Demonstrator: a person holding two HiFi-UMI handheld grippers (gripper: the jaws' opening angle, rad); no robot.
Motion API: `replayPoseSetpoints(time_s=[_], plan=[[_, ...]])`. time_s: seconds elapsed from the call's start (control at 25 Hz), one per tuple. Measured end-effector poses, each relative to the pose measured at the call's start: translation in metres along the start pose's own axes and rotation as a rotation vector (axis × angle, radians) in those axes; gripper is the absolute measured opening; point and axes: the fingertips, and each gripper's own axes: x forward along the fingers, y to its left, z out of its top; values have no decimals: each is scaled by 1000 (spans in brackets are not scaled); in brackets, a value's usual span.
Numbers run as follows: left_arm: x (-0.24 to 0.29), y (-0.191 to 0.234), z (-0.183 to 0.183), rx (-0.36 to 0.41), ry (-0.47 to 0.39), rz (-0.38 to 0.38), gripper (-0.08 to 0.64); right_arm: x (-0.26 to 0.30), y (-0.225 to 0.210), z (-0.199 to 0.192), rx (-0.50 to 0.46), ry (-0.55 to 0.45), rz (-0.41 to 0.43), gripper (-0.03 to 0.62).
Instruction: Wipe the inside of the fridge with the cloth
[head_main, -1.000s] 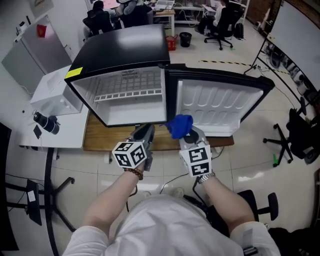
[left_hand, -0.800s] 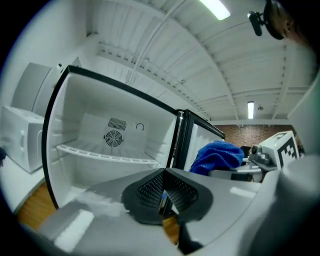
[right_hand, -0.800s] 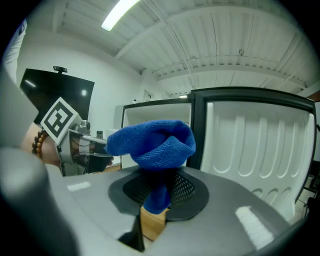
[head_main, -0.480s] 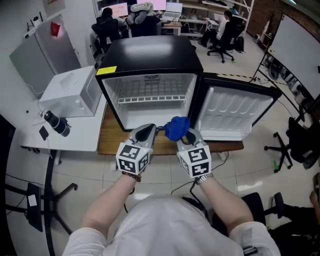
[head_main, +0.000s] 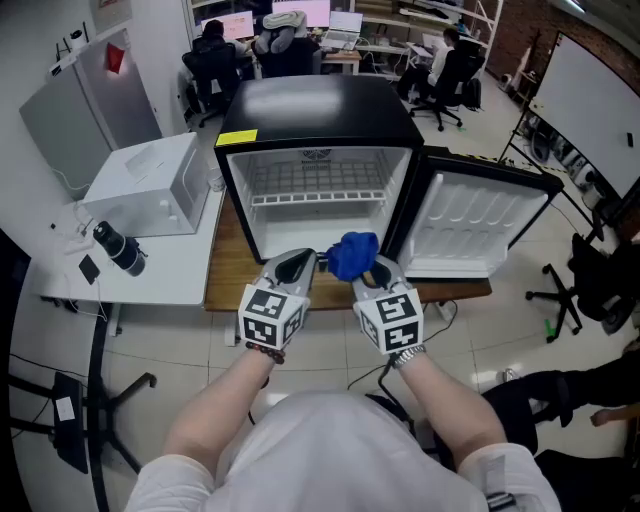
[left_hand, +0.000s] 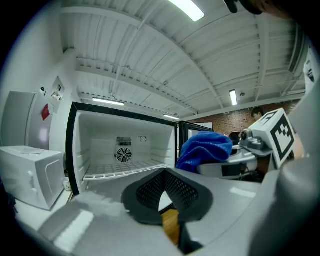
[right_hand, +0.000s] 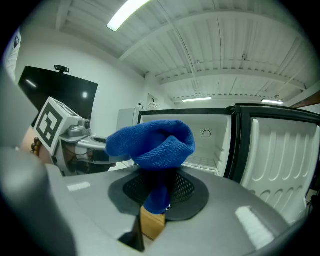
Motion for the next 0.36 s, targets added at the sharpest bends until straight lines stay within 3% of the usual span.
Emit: replayPoseSetpoints(time_s=[0.36], plan=[[-4,0,2,24,-9,-17,0,-2,5,2,1,-7,-21,64]])
